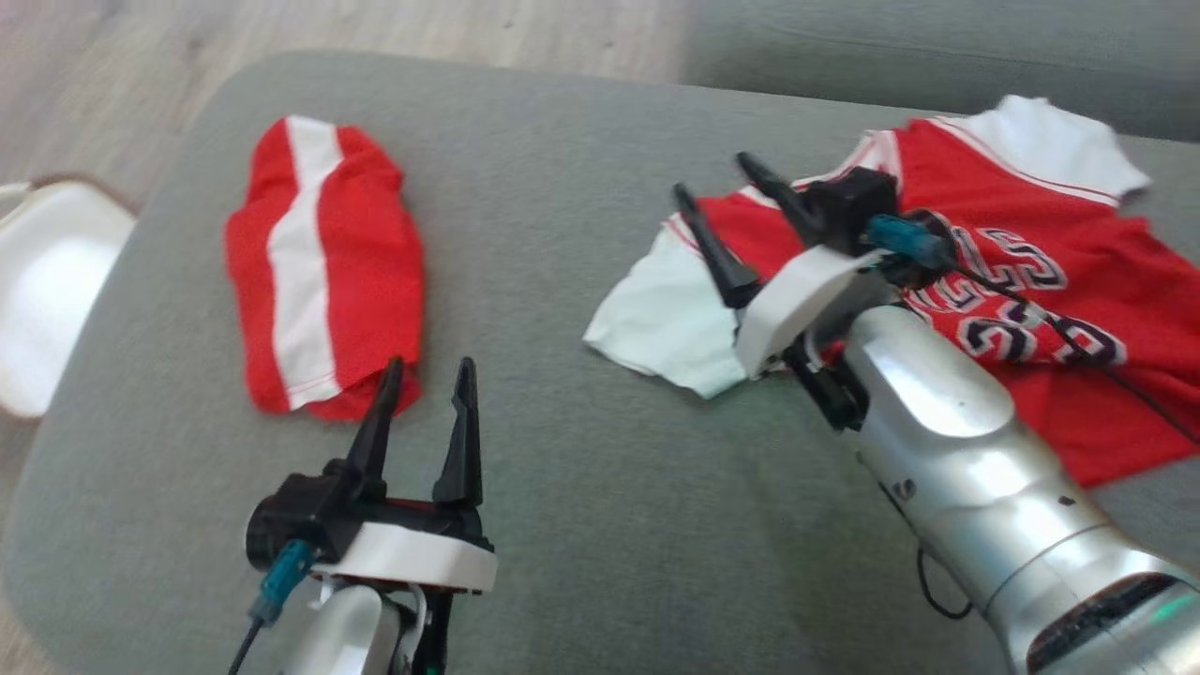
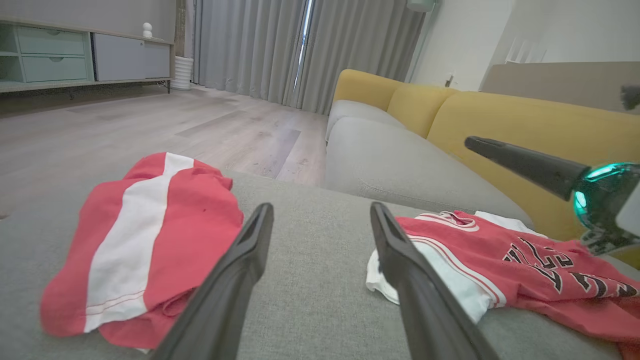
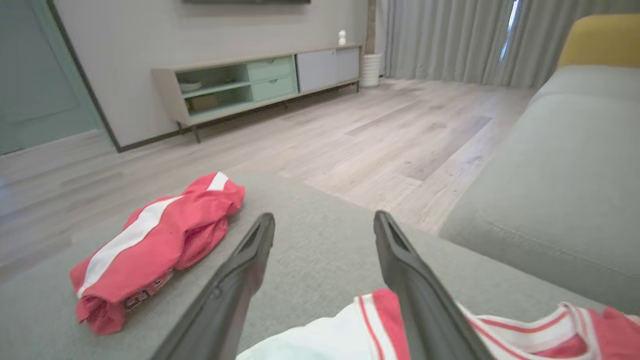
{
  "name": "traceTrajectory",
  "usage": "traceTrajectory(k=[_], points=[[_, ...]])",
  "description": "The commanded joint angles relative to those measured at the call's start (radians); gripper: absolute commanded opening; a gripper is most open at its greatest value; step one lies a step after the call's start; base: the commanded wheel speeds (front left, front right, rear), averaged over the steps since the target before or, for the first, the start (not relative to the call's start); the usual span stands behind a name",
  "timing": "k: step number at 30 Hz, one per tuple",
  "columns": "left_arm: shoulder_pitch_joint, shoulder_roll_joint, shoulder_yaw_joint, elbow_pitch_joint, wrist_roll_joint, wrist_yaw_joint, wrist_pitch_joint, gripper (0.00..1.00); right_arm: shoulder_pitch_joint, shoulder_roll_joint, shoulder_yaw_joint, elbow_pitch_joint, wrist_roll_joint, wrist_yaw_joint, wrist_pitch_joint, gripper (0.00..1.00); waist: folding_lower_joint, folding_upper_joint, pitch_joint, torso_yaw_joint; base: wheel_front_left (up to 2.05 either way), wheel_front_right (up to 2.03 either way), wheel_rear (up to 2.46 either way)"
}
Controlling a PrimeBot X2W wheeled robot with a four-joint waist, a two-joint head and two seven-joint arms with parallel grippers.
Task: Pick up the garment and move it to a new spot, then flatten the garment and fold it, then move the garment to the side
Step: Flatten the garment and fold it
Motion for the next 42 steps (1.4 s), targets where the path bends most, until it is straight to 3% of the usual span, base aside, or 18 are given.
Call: traceTrajectory(k=[1, 6, 10, 14, 19, 32, 42], points=[[-0.016, 0.002, 0.041, -0.04, 0.011, 0.002, -0.01, 1.0, 0.012, 0.015, -0.038, -0.006, -0.037, 0.007, -0.033, 1.0, 0.0, 0.0, -0.021, -0.057, 0.0, 0.0, 0.0], [-0.005, 0.002, 0.059, -0.048, 0.019, 0.0, -0.01, 1.0, 0.108, -0.024, -0.201, -0.004, -0.142, 0.007, -0.064, 1.0, 0.0, 0.0, -0.05, -0.128, 0.0, 0.0, 0.0], [0.008, 0.002, 0.069, -0.056, 0.021, 0.001, -0.01, 1.0, 0.241, -0.044, -0.381, -0.091, -0.228, 0.007, -0.068, 1.0, 0.0, 0.0, -0.068, -0.176, 0.0, 0.0, 0.0], [0.022, 0.002, 0.077, -0.059, 0.025, 0.0, -0.01, 1.0, 0.413, -0.021, -0.546, -0.222, -0.312, 0.007, -0.068, 1.0, 0.0, 0.0, -0.081, -0.216, 0.0, 0.0, 0.0], [0.028, 0.002, 0.079, -0.061, 0.031, -0.003, -0.01, 1.0, 0.586, 0.011, -0.668, -0.342, -0.357, 0.007, -0.068, 1.0, 0.0, 0.0, -0.083, -0.243, 0.0, 0.0, 0.0], [0.015, 0.002, 0.077, -0.054, 0.045, -0.018, -0.01, 1.0, 0.685, 0.015, -0.684, -0.426, -0.304, 0.007, -0.043, 1.0, 0.0, 0.0, -0.063, -0.248, 0.0, 0.0, 0.0], [-0.005, 0.002, 0.066, -0.048, 0.05, -0.024, -0.01, 1.0, 0.601, 0.016, -0.744, -0.278, -0.252, 0.007, 0.014, 1.0, 0.0, 0.0, -0.012, -0.199, 0.0, 0.0, 0.0]])
